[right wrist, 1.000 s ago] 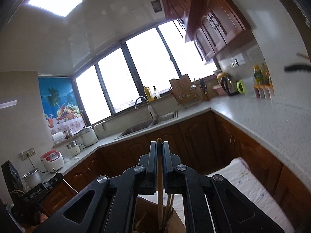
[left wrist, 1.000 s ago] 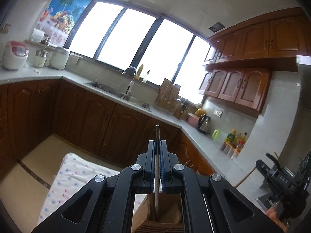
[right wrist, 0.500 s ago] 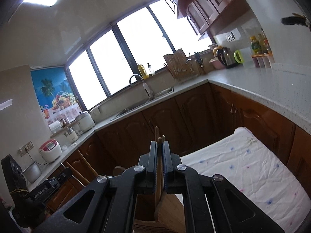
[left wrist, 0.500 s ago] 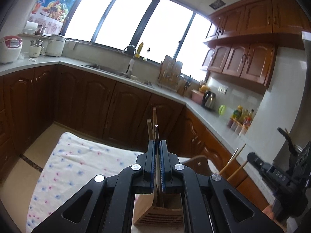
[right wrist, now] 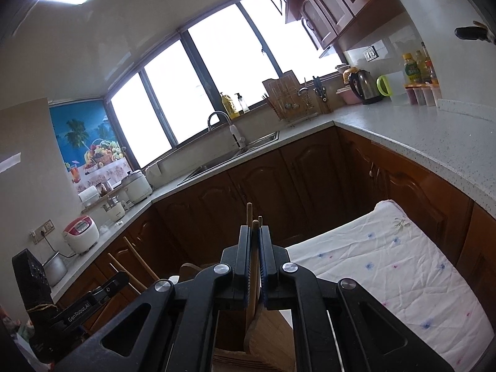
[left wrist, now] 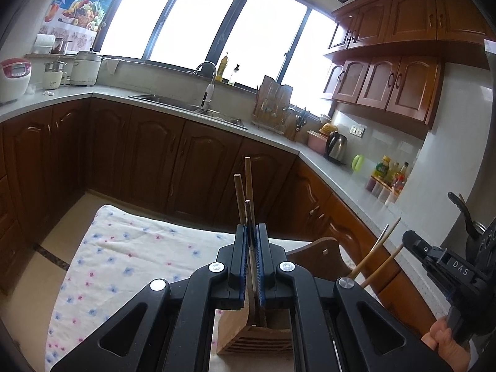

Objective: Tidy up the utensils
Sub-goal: 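Lower both chopsticks into the holder slots and open both grippers, then withdraw both open grippers from the holder back over the utensils, then close the left gripper on a metal chopstick while the right gripper grasps a wooden chopstick, then lift both held chopsticks upright and carry them over the wooden holder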

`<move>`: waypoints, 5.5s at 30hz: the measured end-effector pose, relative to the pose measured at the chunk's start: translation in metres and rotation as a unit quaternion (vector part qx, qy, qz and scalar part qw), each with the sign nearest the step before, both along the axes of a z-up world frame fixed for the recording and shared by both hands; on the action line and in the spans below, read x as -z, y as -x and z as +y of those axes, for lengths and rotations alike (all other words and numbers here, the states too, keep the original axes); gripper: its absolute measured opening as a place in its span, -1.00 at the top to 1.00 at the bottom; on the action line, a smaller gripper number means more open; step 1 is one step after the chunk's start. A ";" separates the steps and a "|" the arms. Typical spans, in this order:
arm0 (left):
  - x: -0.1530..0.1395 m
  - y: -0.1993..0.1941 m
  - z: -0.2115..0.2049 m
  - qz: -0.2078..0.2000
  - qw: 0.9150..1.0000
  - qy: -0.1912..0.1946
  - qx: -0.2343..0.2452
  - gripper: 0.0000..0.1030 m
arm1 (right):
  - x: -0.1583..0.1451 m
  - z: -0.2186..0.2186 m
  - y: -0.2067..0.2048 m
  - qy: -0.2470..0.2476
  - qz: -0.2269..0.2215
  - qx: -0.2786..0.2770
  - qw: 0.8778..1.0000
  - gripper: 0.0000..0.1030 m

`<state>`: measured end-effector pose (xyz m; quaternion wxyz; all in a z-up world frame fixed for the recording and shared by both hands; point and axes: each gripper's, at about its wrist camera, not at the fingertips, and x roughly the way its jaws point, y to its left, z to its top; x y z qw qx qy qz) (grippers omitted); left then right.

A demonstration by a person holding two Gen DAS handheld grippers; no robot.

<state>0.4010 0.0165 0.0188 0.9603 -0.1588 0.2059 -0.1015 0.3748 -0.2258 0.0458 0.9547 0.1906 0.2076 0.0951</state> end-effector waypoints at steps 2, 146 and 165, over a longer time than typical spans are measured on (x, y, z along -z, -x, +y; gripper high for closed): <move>0.000 -0.001 0.000 0.005 1.000 0.000 0.001 0.92 | 0.001 0.001 -0.001 0.000 0.004 -0.002 1.000 0.80; 0.076 0.113 -0.043 0.250 0.949 -0.102 0.163 0.93 | 0.098 0.014 0.113 0.057 0.211 -0.086 0.972 0.93; -0.016 0.182 0.011 0.130 0.981 -0.058 0.128 0.95 | 0.035 0.032 0.146 0.060 0.129 -0.105 0.984 0.93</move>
